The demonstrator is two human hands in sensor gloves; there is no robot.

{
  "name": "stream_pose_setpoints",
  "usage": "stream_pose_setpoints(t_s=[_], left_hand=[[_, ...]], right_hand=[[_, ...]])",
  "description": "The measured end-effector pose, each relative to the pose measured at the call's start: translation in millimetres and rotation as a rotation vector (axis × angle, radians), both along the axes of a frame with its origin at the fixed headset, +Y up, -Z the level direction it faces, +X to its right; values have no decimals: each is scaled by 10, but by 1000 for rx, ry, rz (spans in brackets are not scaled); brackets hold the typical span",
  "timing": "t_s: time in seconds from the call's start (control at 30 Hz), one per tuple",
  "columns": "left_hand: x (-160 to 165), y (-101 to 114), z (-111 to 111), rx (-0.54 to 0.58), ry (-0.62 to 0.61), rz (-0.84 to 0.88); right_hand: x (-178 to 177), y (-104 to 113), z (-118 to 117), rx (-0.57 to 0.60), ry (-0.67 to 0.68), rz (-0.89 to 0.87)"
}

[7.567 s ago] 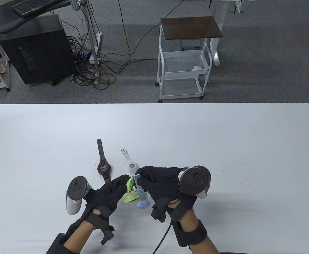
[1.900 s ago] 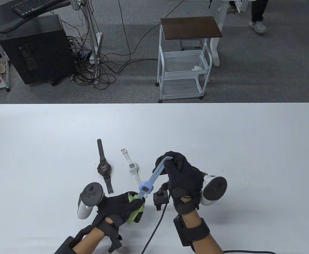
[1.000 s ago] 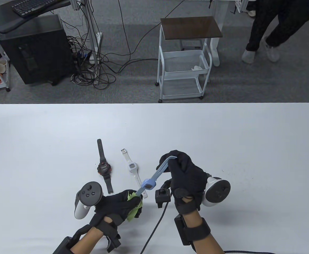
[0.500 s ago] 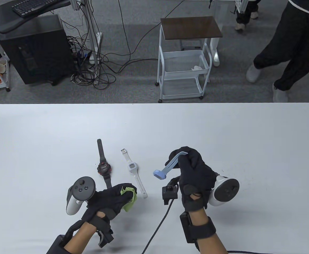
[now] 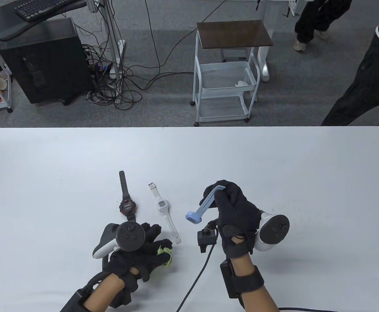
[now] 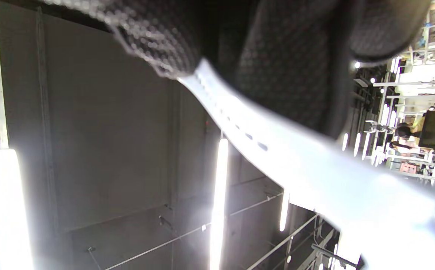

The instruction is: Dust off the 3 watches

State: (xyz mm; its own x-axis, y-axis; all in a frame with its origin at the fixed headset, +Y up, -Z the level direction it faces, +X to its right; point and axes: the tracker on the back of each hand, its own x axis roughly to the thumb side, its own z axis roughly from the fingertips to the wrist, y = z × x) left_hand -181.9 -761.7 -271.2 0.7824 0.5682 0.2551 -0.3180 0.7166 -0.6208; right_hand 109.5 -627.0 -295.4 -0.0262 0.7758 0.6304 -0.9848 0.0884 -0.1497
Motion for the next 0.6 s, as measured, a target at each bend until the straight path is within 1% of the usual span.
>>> stream_pose_setpoints(t_s=[0.13, 0.27, 0.37, 0.6], left_hand=[[56, -128, -5, -48, -27, -91], [145, -256, 2, -112, -65, -140], [188, -296, 6, -113, -87, -162], [188, -357, -9, -151, -93, -160]], right_hand=[[-26, -4, 5, -6, 12, 15], [-49, -9, 9, -3, 13, 27], [-64, -15, 11, -6, 18, 37], [-90, -21, 18, -5, 28, 46]])
